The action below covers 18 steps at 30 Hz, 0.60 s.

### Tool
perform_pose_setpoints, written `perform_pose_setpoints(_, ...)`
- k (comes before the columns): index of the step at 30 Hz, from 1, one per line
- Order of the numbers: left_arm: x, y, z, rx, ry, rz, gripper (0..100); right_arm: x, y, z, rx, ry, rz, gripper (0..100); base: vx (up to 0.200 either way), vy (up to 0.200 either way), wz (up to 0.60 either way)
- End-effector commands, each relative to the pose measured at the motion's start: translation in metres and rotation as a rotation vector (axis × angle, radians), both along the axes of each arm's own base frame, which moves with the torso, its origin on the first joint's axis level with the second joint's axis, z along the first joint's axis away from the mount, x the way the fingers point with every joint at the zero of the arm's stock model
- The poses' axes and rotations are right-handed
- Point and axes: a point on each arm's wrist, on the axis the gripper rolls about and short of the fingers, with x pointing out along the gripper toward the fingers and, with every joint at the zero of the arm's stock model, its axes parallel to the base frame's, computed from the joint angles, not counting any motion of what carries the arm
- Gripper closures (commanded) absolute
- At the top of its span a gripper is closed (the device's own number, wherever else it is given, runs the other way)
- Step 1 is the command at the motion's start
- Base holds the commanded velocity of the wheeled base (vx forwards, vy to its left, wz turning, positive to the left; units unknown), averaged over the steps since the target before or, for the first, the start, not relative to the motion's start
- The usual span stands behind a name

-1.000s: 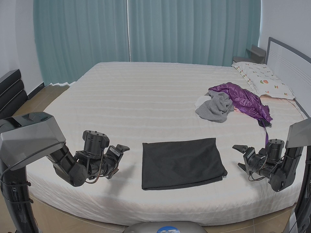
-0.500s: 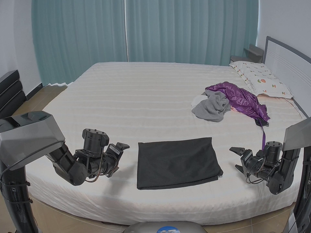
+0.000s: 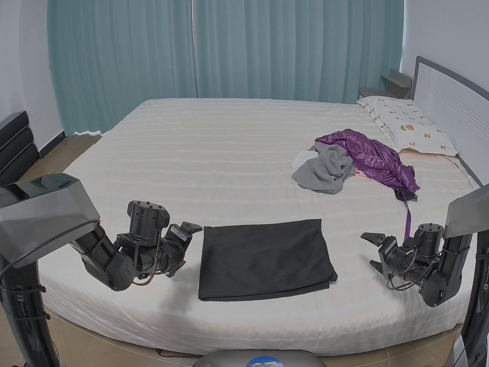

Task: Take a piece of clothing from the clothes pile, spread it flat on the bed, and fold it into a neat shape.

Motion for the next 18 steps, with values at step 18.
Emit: perform_pose_setpoints(18, 0.0021, -0.0025, -0.0041, 0.041, -0.01, -0.039, 0, -0.001, 0.0046, -0.0035, 0.007, 0.016, 0.019, 0, 0.0, 0.0, 0.0)
